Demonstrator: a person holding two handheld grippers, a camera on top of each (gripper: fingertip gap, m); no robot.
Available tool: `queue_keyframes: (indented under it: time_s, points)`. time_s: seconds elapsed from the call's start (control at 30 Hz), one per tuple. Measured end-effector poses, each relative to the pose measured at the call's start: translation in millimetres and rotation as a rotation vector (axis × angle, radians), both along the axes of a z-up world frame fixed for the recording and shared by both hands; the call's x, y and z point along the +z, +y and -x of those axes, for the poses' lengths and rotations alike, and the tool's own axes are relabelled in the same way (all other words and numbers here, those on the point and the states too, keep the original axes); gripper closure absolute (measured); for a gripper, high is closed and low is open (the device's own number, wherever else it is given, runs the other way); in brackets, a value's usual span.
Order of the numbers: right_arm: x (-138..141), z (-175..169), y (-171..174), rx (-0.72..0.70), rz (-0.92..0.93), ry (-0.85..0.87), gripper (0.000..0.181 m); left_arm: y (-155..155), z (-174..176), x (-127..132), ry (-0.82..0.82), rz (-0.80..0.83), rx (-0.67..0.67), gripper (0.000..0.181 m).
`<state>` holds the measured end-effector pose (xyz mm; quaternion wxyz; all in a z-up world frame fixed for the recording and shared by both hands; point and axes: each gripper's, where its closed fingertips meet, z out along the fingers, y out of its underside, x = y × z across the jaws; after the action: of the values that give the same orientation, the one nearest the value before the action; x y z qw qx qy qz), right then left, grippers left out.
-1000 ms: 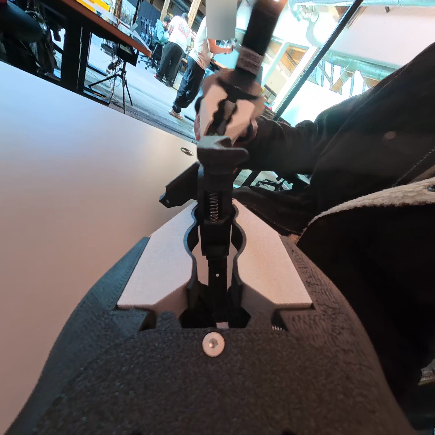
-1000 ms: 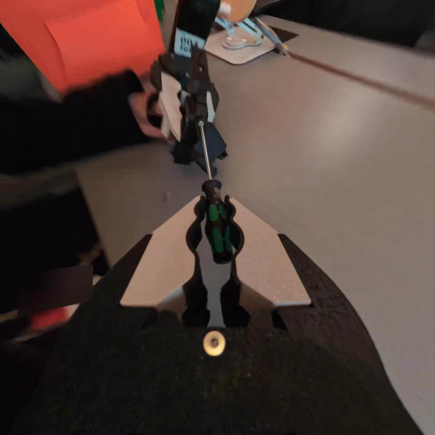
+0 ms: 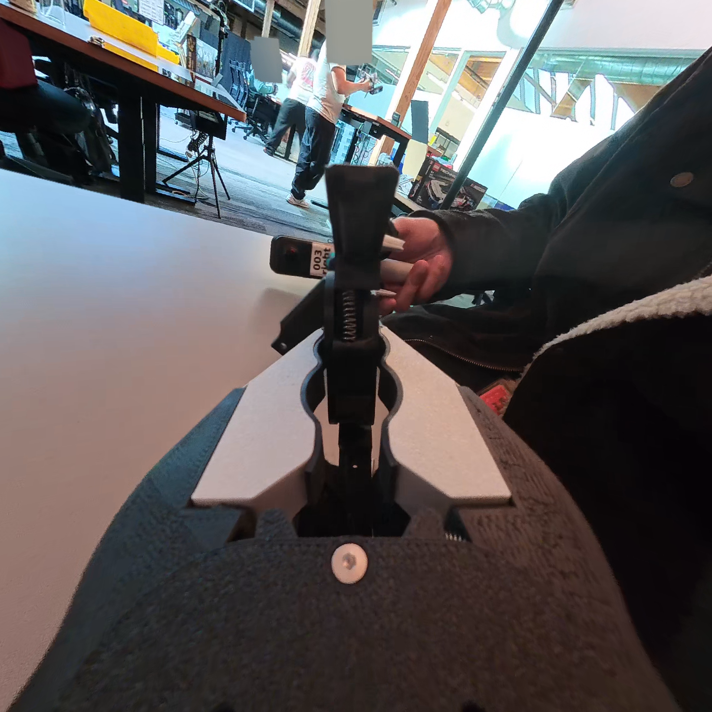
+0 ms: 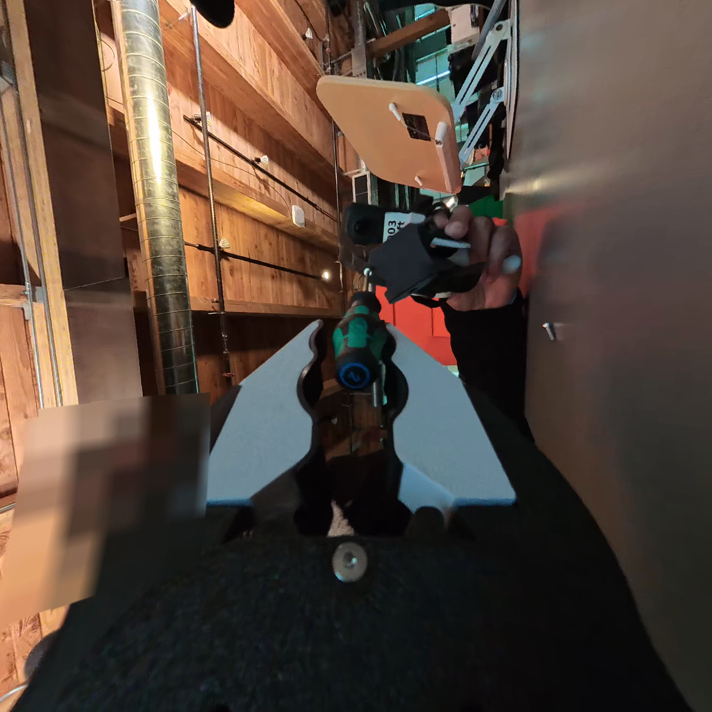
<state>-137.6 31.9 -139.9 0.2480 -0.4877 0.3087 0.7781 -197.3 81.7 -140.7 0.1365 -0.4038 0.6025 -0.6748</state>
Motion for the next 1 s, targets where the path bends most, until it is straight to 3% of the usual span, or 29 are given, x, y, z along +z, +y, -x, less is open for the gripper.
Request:
queue_keyframes:
  time_s: [0.17, 0.43, 0.53, 0.83, 0.9, 1.0]
  points:
    - [-6.1, 0.2, 0.4, 0.017, 0.02, 0.002, 0.151, -3.3, 0.0, -0.8, -0.005, -0.022, -0.008, 0.16]
    - [-7.7, 0.4, 0.7, 0.013, 0.007, -0.088, 0.163, -4.0, 1.0, -0.9, 0.0, -0.017, -0.018, 0.16]
    - [-1.6, -3.8, 1.0, -0.008, -0.077, -0.312, 0.165, -4.1, 0.8, -1.3, 0.012, -0.003, -0.022, 0.16]
    - [45.7, 1.3, 1.4, -0.1, -0.645, -1.38, 0.165, -9.0, 8.6, 15.9, -0.008, 0.166, -0.111, 0.16]
    - [62.3, 3.1, -3.2, -0.172, -0.768, -1.515, 0.165, -7.0, 10.5, 23.0, -0.03, 0.214, -0.118, 0.16]
    - [77.6, 3.2, -8.8, -0.263, -0.803, -1.582, 0.165, -3.3, 15.6, 36.5, -0.08, 0.286, -0.133, 0.16]
